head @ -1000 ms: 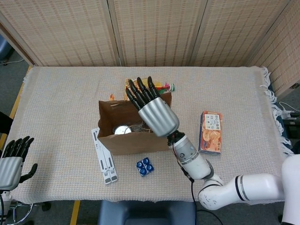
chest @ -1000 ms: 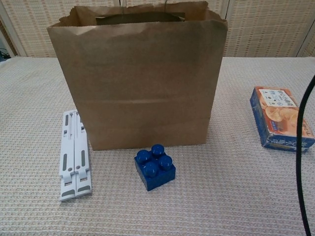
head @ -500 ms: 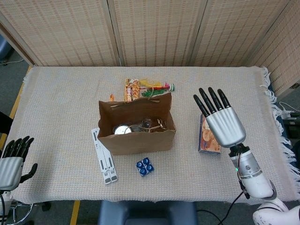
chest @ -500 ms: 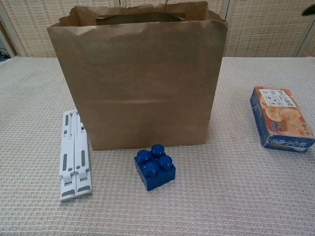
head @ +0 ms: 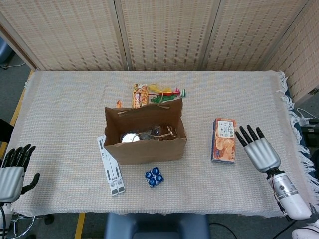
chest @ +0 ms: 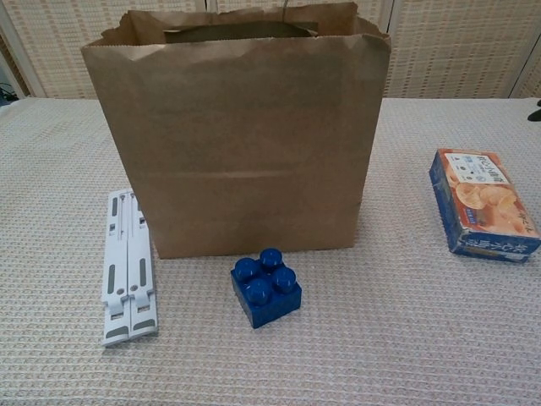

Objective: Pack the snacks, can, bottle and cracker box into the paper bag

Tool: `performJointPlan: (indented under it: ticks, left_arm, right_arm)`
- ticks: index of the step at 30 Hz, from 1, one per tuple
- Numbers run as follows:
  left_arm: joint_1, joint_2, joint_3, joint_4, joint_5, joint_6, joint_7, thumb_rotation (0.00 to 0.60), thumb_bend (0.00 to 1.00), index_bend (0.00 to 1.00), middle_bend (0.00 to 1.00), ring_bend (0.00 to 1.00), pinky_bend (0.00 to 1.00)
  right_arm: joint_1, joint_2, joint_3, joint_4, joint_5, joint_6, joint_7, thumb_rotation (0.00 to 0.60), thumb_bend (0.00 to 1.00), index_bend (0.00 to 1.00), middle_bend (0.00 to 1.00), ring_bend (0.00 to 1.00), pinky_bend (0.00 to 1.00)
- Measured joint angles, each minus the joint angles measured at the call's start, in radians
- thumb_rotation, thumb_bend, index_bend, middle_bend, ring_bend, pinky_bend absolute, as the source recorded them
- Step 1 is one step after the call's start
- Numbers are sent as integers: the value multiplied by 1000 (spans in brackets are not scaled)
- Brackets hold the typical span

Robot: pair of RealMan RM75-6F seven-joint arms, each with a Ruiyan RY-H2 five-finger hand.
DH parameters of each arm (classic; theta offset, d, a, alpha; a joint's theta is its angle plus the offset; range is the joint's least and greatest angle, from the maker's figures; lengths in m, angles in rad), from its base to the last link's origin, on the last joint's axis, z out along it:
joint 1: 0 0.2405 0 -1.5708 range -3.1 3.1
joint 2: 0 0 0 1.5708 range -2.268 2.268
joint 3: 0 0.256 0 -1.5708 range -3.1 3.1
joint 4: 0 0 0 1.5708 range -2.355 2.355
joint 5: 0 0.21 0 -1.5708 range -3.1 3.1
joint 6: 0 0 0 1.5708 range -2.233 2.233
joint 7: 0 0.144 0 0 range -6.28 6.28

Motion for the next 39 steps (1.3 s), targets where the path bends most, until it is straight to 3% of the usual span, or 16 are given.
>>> performJointPlan:
  ticks: [9, 18, 28, 39]
  left_arm:
    - [0, 2, 1, 2, 3, -1, -7, 600, 381, 33, 0, 0, 0]
    - [-2, 6, 2, 2, 4, -6, -21, 600, 380, 32, 0, 0, 0]
    - [-2, 9, 4, 4, 8, -8, -31, 600, 380, 28, 0, 0, 0]
    - [-2, 6, 2, 2, 4, -7, -19, 600, 380, 24, 0, 0, 0]
  right_arm:
    - [39, -104, 32, 82, 59, -103, -201, 600, 0, 0, 2, 0, 78]
    - [95, -207, 53, 163, 34, -143, -376, 600, 0, 0, 0, 0, 1]
    - [76, -235, 34, 228, -53, -118, -355, 600, 0, 0, 0, 0, 0]
    - [4, -360, 34, 489, -203, 1, -154, 600, 0, 0, 0, 0, 0]
